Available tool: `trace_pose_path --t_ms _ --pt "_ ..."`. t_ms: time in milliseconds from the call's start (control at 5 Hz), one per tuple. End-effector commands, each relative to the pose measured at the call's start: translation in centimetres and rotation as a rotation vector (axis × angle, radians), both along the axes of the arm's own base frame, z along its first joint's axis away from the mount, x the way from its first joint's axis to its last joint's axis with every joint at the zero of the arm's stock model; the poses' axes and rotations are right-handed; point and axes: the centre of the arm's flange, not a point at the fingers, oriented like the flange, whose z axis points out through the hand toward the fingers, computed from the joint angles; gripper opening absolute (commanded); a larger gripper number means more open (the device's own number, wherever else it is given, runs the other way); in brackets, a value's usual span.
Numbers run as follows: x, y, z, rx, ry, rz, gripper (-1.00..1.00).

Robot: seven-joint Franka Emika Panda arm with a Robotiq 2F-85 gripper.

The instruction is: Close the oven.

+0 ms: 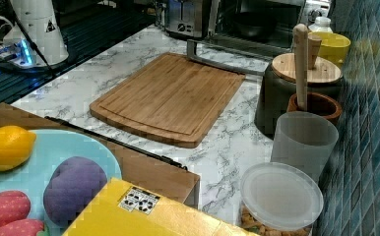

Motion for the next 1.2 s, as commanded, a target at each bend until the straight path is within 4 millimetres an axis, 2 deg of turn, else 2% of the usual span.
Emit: trace_pose_path --t_ms 200,400,800,1000,1200 --pt "-5.7 -7.1 -8.7 0.213 -0.049 0.171 -1.0" --pt "-6.9 -7.3 -11.1 0.274 -0.126 0.274 -1.0" --pt "-6.0 -4.8 -16.4 0.427 -0.181 0.435 -1.0" --pt "-6.3 -3.8 -18.7 0.46 -0.28 0.493 -1.0" --pt "-5.4 -2.7 -21.6 0.475 -0.303 0.497 -1.0"
